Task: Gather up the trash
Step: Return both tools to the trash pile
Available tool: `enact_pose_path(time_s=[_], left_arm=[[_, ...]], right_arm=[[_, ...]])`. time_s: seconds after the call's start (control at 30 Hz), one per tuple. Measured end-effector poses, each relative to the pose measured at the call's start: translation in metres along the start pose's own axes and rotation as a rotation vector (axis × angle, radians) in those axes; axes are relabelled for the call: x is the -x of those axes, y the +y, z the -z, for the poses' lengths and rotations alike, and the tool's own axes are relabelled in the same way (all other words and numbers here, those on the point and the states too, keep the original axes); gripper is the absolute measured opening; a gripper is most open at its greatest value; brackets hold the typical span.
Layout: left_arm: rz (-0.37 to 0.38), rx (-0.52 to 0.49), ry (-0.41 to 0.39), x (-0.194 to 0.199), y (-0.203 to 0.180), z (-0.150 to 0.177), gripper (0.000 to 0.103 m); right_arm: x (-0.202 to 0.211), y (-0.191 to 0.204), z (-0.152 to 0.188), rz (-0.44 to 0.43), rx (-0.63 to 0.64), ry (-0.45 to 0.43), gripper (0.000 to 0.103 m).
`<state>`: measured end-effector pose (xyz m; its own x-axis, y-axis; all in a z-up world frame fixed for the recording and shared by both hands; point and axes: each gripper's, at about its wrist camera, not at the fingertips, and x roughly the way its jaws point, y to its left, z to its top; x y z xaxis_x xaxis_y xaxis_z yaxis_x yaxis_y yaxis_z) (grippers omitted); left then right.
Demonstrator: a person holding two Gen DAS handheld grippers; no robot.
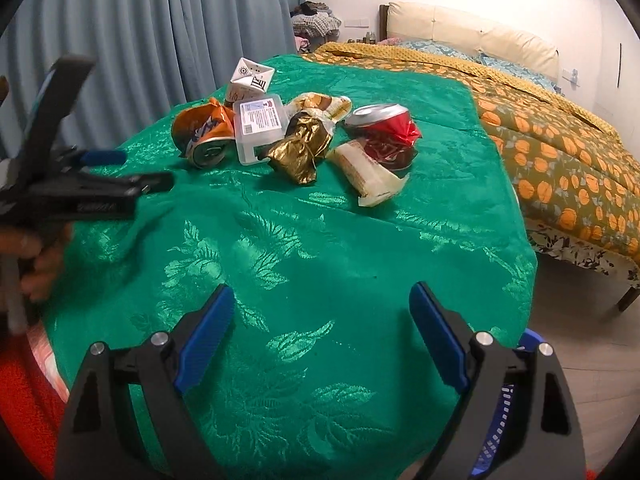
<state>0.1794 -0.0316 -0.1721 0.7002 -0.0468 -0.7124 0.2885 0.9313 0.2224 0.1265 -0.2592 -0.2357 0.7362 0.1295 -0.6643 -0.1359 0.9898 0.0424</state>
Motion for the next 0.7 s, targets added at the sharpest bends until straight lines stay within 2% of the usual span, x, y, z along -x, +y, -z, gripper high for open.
enact_pose_path(time_s=[0.27,0.43,0.53,0.63,0.7], left_arm=[[-0.004,-0.153,-0.076,-0.019,-0.003,-0.03,0.097],[0.094,-0.177,-0.05,-0.037,0.002,-0.031,0.097],[0.096,-0.183,-0.035,-0.049,0.004,-0.03,0.097],[0.15,-0.142,-0.038,-0.051,0.011,-0.034,0.09],[0.158,-0.148,-0.048,-0.052,0.011,-0.035,0.087]], right_arm=[[0.005,-0.006,0.001,-0.001,-0.017,-0.013,0.087],[0.004,-0.009,-0.001,-0.001,-0.036,-0.015,0.087],[-0.001,-0.013,-0.003,-0.004,-0.05,-0.003,0.087],[-0.008,-0.024,-0.011,-0.009,-0.08,0.013,0.087],[-0.013,-0.031,-0.018,-0.011,-0.093,0.026,0.087]])
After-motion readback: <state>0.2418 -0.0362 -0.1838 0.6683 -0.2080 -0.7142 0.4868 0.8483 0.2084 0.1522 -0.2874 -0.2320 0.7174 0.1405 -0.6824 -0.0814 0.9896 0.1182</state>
